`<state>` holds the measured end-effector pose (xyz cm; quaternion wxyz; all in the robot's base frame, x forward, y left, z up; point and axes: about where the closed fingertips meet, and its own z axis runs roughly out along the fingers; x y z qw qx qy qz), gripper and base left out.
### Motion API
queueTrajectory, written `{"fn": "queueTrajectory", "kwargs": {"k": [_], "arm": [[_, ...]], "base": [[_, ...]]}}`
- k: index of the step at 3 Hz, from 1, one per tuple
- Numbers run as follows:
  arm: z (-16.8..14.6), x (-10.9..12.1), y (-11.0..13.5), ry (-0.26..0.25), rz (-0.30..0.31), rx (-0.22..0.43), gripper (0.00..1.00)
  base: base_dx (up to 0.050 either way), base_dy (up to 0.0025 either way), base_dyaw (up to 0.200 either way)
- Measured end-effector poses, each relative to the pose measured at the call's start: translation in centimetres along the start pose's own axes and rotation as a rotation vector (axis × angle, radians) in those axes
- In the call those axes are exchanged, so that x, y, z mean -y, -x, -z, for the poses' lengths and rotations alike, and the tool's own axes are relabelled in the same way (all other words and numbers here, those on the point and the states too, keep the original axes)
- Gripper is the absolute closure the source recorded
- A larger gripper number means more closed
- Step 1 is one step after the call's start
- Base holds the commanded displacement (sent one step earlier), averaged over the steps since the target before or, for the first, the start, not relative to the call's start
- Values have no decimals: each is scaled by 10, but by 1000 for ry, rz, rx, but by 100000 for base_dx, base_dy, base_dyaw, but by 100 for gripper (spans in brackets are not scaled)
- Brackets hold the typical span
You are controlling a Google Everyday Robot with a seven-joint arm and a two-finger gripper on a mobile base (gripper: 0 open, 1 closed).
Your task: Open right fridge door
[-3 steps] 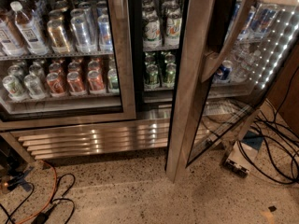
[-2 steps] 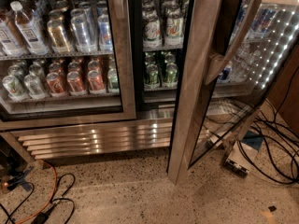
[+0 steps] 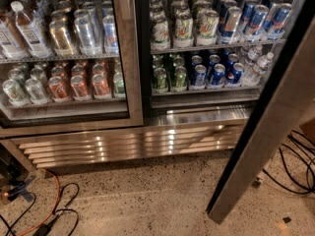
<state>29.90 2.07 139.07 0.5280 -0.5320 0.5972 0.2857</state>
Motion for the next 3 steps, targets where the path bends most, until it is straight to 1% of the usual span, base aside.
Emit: {"fn": "queueTrajectory", "kwargs": {"k": [1,3], "arm": [[9,-35,-1,-7,48,-55,0],[10,-35,-1,-9,49,-56,0]], "base": [[0,0,0],[0,0,0]]}}
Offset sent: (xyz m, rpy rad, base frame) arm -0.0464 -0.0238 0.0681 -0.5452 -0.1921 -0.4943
